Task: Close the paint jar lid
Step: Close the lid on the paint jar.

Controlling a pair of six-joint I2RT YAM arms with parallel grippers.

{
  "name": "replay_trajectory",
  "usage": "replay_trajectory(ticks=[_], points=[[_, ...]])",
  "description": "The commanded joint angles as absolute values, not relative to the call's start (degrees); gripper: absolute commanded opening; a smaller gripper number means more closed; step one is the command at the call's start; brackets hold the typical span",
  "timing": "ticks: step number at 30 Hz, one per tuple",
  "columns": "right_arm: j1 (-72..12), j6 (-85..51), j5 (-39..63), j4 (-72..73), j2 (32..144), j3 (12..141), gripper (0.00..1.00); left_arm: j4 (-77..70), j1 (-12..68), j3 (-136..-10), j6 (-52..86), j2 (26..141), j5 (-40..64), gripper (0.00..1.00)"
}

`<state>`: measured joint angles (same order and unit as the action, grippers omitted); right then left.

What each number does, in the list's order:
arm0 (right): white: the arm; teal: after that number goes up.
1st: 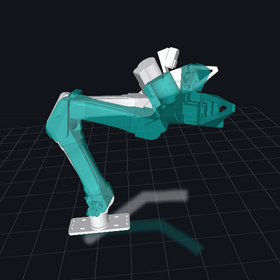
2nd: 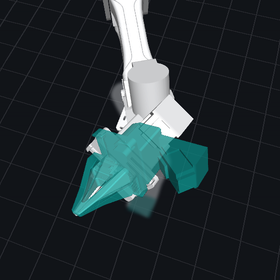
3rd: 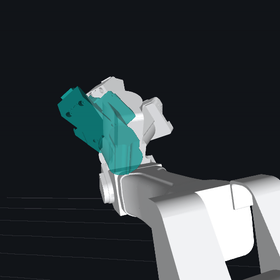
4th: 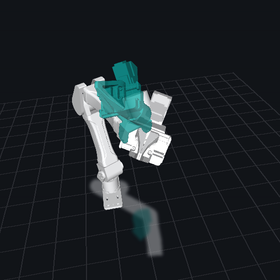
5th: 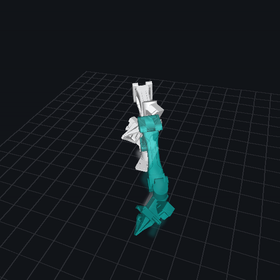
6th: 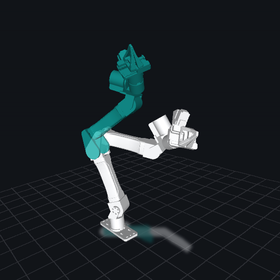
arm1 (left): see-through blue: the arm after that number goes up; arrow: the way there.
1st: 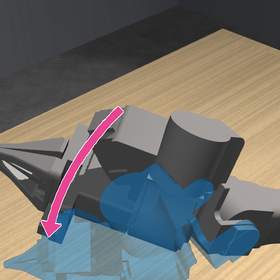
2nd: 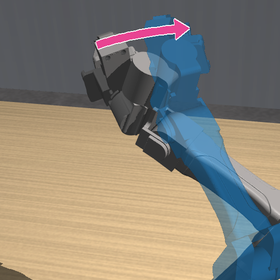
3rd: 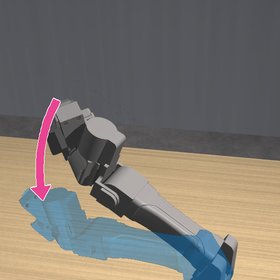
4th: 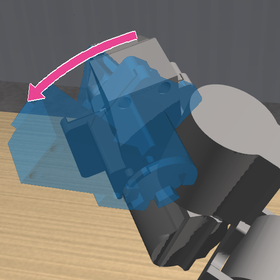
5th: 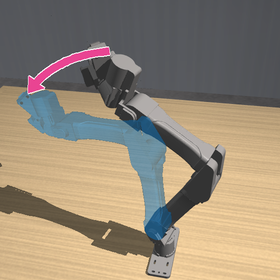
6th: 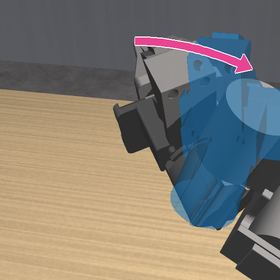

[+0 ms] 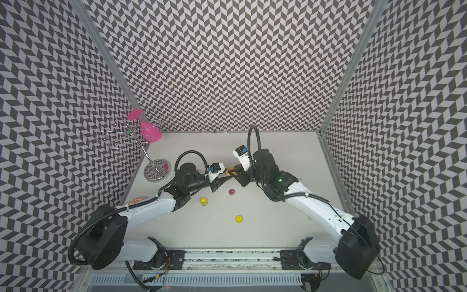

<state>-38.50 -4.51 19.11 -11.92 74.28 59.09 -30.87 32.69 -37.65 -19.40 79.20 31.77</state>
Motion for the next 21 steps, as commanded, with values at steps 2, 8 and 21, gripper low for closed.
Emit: replay_trajectory(ticks=[2,8,21], points=[[-38.9,-4.8,19.1,-9.3,74.4,58.8,0.28,-32.7,32.2,-39.9,-18.7,78.9,31.9,0.29],[-38.9,-5.1,19.0,-8.5,75.6,59.3,0.28,-33.1,32.2,-39.8,-18.7,78.7,32.7,0.29],[-38.9,-5.4,19.1,-7.1,77.3,60.0,0.28,-33.7,32.2,-39.6,-19.1,78.7,35.4,0.29]])
